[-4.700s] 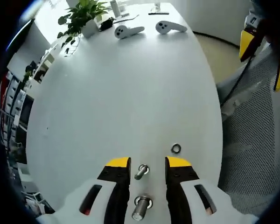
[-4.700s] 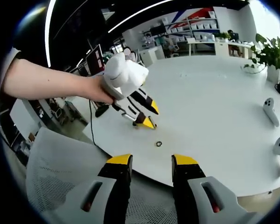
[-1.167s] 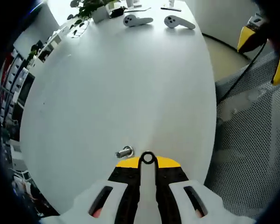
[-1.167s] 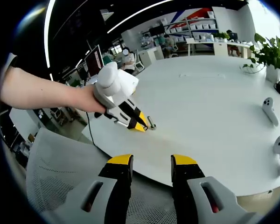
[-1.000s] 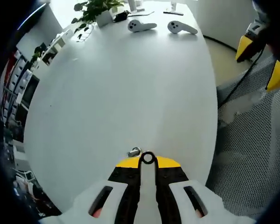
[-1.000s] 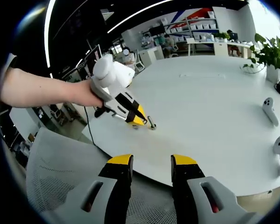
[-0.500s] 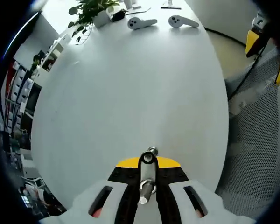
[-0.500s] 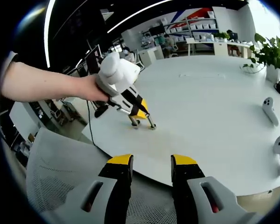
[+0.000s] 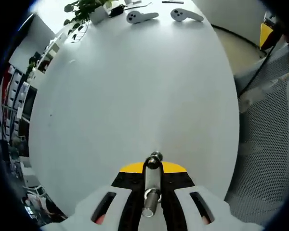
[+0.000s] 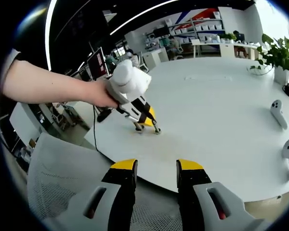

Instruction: Place the washer onto the threaded stud by aligning its center hole with the stud, sliding it down to the base, and recovering from edge contact or off-axis alignment until the washer reaches the visible bottom stop.

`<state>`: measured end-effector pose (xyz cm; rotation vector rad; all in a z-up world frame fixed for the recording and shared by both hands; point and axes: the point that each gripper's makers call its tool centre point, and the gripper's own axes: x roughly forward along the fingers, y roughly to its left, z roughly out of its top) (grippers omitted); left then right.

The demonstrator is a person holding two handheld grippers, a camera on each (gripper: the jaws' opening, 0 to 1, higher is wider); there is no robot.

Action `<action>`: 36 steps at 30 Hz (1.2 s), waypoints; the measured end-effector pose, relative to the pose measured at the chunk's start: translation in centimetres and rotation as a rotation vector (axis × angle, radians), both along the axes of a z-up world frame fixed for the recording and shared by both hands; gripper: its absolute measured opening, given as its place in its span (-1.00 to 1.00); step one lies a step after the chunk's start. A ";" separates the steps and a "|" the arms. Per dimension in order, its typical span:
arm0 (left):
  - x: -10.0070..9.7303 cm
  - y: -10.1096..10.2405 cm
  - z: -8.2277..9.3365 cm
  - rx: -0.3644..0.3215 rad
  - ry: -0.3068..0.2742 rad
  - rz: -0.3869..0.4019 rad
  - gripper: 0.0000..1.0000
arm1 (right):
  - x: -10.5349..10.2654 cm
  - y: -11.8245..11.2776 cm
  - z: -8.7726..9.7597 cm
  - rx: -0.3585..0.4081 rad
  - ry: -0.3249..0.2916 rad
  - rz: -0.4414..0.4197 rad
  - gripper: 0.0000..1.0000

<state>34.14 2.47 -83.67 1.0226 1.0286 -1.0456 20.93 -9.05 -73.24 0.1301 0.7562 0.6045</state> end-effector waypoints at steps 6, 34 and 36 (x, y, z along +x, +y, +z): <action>0.0 0.2 -1.6 0.037 0.024 -0.006 -0.83 | 0.0 0.0 -0.1 -0.002 0.002 -0.001 -0.31; -1.1 -0.6 2.9 -0.094 -0.086 0.086 -0.61 | -0.1 0.1 0.0 -0.010 -0.003 0.016 -0.31; -1.1 -0.7 4.3 -0.150 -0.110 0.120 -0.61 | -0.1 0.2 0.0 -0.010 -0.002 0.020 -0.31</action>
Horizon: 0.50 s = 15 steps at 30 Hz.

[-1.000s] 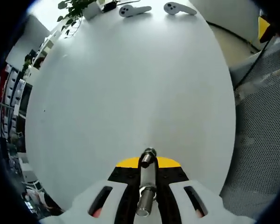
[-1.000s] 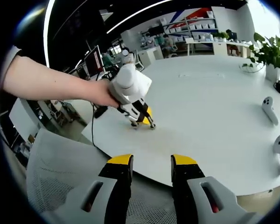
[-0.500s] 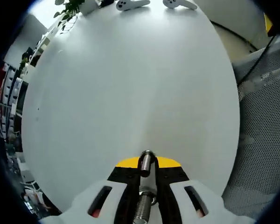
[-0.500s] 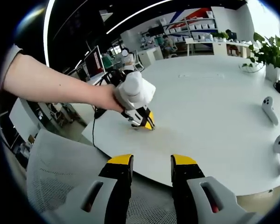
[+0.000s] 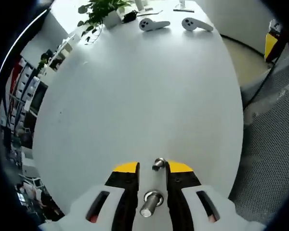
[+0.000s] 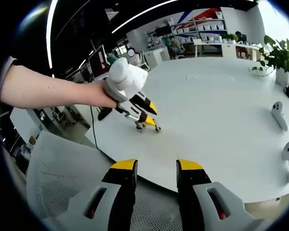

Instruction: Place the washer onto the threaded stud by aligning its center hole with the stud, sliding it down to the base, and recovering from edge contact or off-axis alignment until the washer reaches the visible bottom stop.

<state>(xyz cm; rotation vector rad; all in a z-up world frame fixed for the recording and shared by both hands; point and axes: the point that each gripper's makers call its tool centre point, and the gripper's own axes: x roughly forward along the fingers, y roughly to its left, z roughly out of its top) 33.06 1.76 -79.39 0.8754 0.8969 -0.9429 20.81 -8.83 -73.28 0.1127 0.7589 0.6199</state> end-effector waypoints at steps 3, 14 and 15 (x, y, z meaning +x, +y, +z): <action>0.0 0.5 1.4 -0.044 -0.031 0.036 -0.61 | -0.1 0.1 -0.1 -0.004 0.008 0.010 -0.31; -1.5 3.0 3.7 -0.164 -0.072 0.114 -0.56 | -0.2 0.2 0.0 0.000 0.002 0.016 -0.31; -1.9 3.2 4.1 -0.170 -0.078 0.119 -0.56 | -0.1 0.1 0.3 0.006 -0.008 0.008 -0.31</action>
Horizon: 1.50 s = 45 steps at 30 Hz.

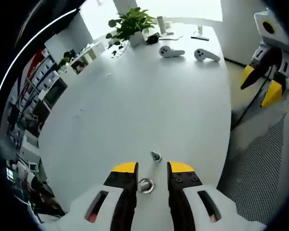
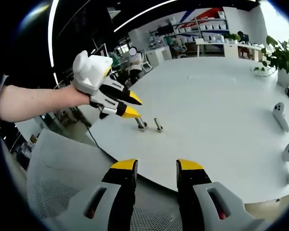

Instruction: Place the washer onto the threaded stud by aligning its center hole with the stud, sliding it down to the base, and recovering from edge contact or off-axis alignment until the washer reaches the visible bottom stop.

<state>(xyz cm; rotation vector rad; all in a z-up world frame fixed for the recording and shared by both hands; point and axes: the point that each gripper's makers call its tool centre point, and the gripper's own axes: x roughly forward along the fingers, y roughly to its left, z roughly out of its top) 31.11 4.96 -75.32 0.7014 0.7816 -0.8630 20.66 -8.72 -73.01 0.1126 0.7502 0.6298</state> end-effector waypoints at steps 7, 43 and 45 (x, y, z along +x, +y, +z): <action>-2.3 0.9 3.5 -0.145 -0.047 0.068 -0.54 | -0.1 0.2 0.0 0.000 -0.003 0.012 -0.30; -10.1 12.6 6.1 -0.439 -0.081 0.461 -0.44 | 0.0 -0.5 -0.3 -0.077 -0.018 0.011 -0.28; -10.3 12.9 5.6 -0.447 -0.071 0.478 -0.44 | 0.0 -0.5 -0.4 -0.081 -0.013 0.012 -0.28</action>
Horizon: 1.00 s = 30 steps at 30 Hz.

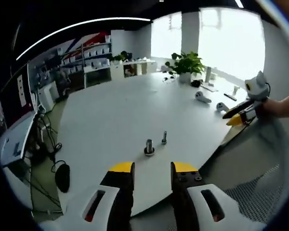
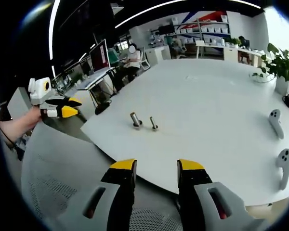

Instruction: Place the washer onto the threaded stud by aligning its center hole with the stud, sliding it down to the base, and recovering from edge contact or off-axis alignment until the washer reaches the visible bottom stop.

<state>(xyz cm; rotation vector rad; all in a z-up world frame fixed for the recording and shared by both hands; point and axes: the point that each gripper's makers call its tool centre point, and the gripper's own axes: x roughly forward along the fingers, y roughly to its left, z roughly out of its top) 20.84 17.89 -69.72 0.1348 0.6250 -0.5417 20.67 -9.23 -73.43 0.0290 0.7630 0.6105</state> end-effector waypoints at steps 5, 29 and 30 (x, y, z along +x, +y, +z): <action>-0.4 -0.5 -1.0 0.010 -0.008 -0.002 -0.44 | 0.0 0.0 -0.1 0.003 0.002 0.006 -0.29; -0.5 0.2 -2.2 -0.003 0.058 0.032 -0.44 | -0.3 0.1 -0.4 0.010 0.027 0.002 -0.31; -0.6 0.2 -2.3 -0.010 0.065 0.036 -0.44 | -0.3 0.1 -0.4 0.011 0.026 -0.001 -0.31</action>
